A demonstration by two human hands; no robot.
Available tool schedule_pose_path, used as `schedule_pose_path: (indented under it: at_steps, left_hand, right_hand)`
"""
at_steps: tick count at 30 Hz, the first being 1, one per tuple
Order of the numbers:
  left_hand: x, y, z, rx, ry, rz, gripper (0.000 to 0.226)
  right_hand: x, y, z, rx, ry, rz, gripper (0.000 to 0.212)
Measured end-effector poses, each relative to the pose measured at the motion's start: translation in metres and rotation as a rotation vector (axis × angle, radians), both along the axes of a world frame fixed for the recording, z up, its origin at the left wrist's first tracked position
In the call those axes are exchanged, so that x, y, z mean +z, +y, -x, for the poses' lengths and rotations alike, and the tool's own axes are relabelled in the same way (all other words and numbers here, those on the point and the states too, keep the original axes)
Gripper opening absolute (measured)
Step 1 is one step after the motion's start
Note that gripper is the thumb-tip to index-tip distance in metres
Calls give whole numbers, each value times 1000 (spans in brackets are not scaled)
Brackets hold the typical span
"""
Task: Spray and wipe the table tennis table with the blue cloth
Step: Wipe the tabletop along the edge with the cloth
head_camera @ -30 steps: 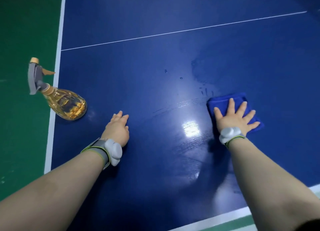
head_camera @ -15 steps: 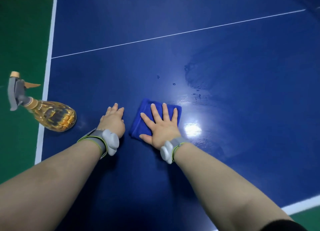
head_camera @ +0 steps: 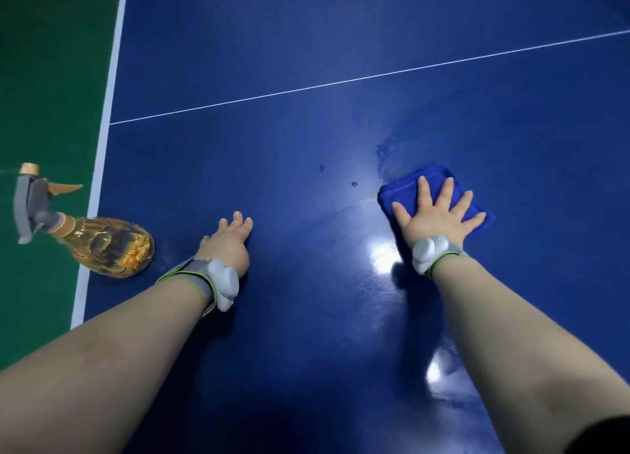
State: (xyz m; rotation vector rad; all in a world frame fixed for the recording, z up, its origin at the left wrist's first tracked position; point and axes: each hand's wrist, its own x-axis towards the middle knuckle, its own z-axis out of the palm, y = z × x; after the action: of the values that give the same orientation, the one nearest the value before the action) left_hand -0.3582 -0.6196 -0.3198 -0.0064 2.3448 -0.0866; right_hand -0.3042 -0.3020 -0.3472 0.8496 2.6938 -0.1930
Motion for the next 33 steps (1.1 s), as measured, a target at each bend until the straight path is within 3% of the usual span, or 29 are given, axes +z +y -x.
schedule_pose_path:
  at_steps: [4,6,8,14,18,21,28,33]
  left_hand:
    - [-23,-23,25,68,-138,15,91]
    - [-50,-37,40,120,-183,35,83]
    - [-24,-26,29,96,-181,-14,75]
    - [7,-28,-1,102,200,-245,70]
    - [12,-28,12,70,298,-238,65]
    - [9,-37,19,78,358,-252,66]
    - [6,-45,46,-18,275,-115,84]
    - [5,-43,55,-29,181,-91,84]
  right_hand:
    - [-1,-30,14,-25,17,10,78]
    - [-3,-56,25,52,28,6,79]
    - [-5,-90,29,180,36,1,80]
    - [-7,-207,11,689,32,73,82]
    - [-5,-200,20,780,27,114,79]
    - [-8,-164,46,657,35,49,78]
    - [-6,-31,95,30,42,-25,78]
    - [-7,-41,115,-77,22,-34,77]
